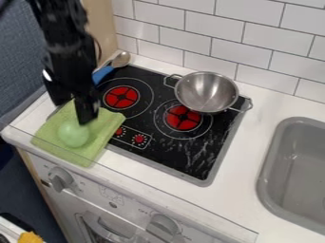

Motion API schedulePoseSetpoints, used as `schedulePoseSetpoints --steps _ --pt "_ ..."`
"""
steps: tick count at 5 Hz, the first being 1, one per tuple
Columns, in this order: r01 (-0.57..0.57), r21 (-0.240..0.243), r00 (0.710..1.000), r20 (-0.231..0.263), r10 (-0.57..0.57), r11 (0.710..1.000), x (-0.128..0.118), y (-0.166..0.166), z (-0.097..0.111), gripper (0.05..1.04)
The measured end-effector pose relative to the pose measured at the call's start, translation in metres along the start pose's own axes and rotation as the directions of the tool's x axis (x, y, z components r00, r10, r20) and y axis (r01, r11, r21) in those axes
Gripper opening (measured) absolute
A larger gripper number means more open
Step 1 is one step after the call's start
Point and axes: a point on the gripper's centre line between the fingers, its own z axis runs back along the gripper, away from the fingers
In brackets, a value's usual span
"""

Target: Put the green apple on the top of the green towel

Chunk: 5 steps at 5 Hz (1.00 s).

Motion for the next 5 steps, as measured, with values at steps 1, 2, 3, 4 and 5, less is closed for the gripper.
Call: schedulePoseSetpoints --steps 1,2,3,4,5 --pt "-0.038 0.007 0.999 0.036 0.038 0.999 0.0007 -0.0009 0.0136 1.003" --pt "-0.041 0.000 0.999 0.023 0.041 0.999 0.0028 -0.0075 0.0133 1.002" --pt "-0.045 -0.001 0.999 0.020 0.045 0.999 0.0027 -0.0078 0.0129 1.002" --pt "-0.043 -0.001 0.999 0.020 0.043 0.999 0.0027 -0.0078 0.0129 1.001" --pt "-0.043 -0.001 0.999 0.020 0.043 0.999 0.0027 -0.0078 0.0129 1.001"
